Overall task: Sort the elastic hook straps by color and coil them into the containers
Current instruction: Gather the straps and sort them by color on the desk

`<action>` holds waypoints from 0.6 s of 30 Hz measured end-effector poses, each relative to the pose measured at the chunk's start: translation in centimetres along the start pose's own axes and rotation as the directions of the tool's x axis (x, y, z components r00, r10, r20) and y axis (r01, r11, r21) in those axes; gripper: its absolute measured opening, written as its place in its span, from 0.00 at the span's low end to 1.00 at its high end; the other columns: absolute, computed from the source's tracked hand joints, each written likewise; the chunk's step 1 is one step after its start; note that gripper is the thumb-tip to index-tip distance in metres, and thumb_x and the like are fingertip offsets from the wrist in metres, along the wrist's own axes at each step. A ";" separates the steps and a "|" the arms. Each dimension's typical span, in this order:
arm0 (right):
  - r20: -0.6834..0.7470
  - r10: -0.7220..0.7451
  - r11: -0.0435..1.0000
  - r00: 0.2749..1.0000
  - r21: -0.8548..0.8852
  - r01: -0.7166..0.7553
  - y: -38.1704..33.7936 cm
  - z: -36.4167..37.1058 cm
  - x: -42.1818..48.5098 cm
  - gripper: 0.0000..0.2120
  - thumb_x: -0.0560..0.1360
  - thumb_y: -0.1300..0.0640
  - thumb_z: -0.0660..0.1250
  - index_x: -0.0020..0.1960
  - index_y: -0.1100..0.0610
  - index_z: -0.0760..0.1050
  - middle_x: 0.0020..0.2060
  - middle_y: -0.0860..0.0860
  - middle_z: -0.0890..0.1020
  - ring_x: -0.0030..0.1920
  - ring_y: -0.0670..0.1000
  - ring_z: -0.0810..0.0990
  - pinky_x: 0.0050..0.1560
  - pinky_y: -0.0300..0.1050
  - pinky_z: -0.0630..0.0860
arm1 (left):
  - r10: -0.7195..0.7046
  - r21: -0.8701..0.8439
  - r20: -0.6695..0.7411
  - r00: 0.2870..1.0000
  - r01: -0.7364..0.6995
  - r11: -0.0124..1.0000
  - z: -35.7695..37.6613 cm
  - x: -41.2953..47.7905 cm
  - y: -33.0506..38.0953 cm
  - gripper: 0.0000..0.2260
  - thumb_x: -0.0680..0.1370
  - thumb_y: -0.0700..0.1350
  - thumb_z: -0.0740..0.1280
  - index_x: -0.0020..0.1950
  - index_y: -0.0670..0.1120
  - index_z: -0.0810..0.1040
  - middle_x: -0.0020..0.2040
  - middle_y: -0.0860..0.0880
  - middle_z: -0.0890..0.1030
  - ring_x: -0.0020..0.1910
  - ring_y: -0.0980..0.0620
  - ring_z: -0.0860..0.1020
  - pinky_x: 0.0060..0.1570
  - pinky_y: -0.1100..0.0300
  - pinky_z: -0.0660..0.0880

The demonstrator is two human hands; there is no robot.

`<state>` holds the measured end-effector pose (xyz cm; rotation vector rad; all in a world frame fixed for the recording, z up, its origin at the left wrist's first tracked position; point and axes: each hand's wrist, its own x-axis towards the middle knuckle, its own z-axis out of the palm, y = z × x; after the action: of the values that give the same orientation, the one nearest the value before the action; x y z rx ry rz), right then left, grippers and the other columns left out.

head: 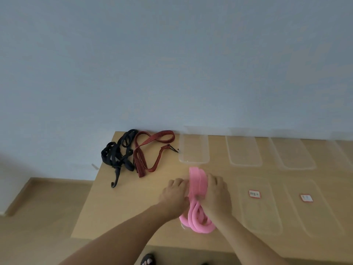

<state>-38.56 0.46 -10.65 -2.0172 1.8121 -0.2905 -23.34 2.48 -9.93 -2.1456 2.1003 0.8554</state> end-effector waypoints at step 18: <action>0.198 -0.353 0.926 0.914 -0.067 0.372 -16.3 3.8 7.0 0.18 0.75 0.47 0.63 0.60 0.56 0.71 0.60 0.53 0.73 0.62 0.55 0.70 0.57 0.47 0.71 | -0.198 -0.246 -0.471 0.860 0.087 0.965 -12.8 -2.0 -15.1 0.16 0.78 0.41 0.61 0.65 0.48 0.76 0.65 0.53 0.74 0.67 0.50 0.69 0.62 0.58 0.69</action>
<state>-21.38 -4.66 -7.84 -2.3654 1.3602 -0.1123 -4.58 0.84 -3.68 -2.8548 2.0741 0.5873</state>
